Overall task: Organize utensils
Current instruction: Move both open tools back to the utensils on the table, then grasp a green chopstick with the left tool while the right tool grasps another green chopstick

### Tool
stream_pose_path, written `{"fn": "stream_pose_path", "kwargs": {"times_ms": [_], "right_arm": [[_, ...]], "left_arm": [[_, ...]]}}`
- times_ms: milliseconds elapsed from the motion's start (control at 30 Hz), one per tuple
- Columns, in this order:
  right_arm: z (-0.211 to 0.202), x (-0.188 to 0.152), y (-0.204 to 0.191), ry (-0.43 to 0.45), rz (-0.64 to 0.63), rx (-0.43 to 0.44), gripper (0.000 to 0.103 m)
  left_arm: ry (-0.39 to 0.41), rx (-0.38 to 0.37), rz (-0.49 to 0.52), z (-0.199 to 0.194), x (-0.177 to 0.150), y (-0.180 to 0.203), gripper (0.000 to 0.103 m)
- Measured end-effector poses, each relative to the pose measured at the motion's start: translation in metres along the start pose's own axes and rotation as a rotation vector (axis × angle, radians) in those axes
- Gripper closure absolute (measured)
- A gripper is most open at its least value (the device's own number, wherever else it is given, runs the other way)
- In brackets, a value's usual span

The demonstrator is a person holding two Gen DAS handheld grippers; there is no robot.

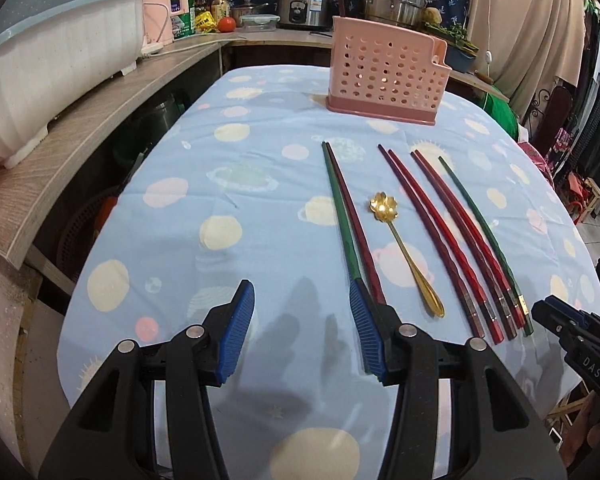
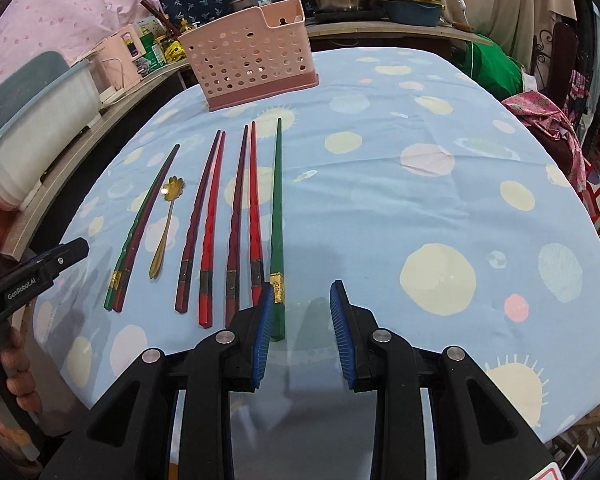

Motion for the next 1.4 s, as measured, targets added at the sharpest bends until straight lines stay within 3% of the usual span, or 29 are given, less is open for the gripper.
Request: {"fn": "stream_pose_path", "kwargs": {"times_ms": [633, 1033, 1400], "right_arm": [[0.014, 0.008, 0.000, 0.003, -0.011, -0.008, 0.079], [0.015, 0.003, -0.002, 0.008, -0.033, -0.028, 0.092], [0.015, 0.002, -0.003, 0.013, -0.045, -0.038, 0.093]], "left_arm": [[-0.043, -0.007, 0.022, 0.012, -0.016, 0.012, 0.056], [-0.059, -0.006, 0.030, 0.015, -0.025, 0.014, 0.056], [-0.060, 0.021, 0.050, 0.021, -0.030, 0.013, 0.056]]}}
Point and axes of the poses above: each gripper's, at about its wrist camera, not at the fingertips, and z roughly the way its jaws point, y to its right, x to its top, the point moved 8 cm from there along z, roughly the way its jaws point, and after that the axes turned 13 degrees about -z, right-handed, at the moved point
